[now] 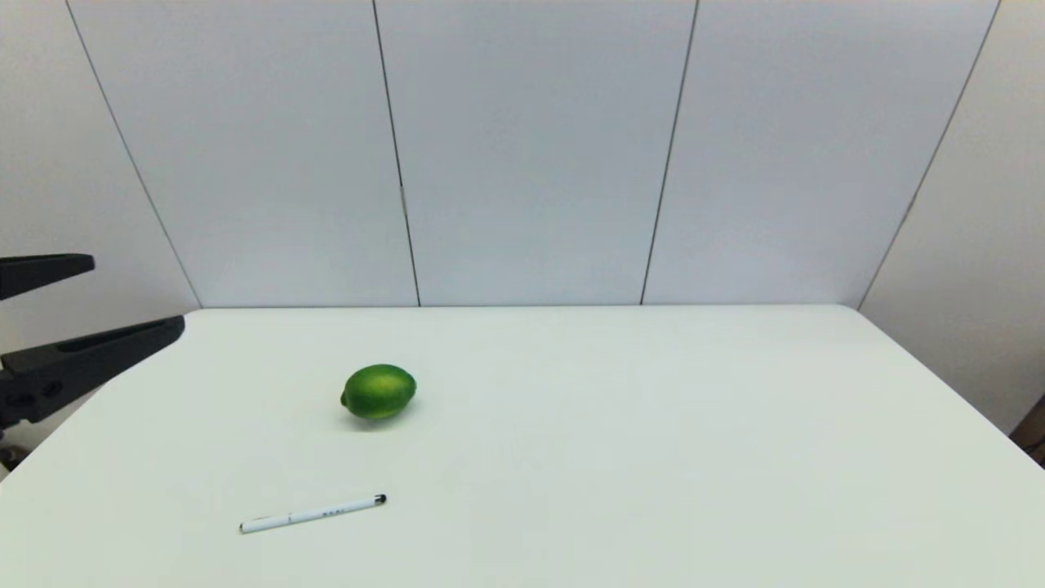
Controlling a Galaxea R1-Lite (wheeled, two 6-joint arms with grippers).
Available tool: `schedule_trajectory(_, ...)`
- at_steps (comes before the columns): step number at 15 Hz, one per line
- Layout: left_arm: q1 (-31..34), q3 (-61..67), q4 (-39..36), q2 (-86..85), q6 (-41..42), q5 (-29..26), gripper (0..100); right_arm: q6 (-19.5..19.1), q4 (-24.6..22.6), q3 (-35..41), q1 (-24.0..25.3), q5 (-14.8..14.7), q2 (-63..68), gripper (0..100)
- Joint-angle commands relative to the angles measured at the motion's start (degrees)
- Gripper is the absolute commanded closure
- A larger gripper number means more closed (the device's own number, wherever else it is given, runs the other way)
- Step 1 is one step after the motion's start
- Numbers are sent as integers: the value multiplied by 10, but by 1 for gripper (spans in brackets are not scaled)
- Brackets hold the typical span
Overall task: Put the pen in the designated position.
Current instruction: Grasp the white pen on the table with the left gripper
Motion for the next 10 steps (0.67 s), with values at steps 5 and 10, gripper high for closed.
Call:
schedule_trajectory(5, 65, 3, 63, 126, 170, -282, 0, 0, -1, 8, 0, 0, 1, 0)
schedule_trajectory(10, 115, 8, 141, 206, 333, -355, 0, 0, -1, 8, 0, 0, 1, 0)
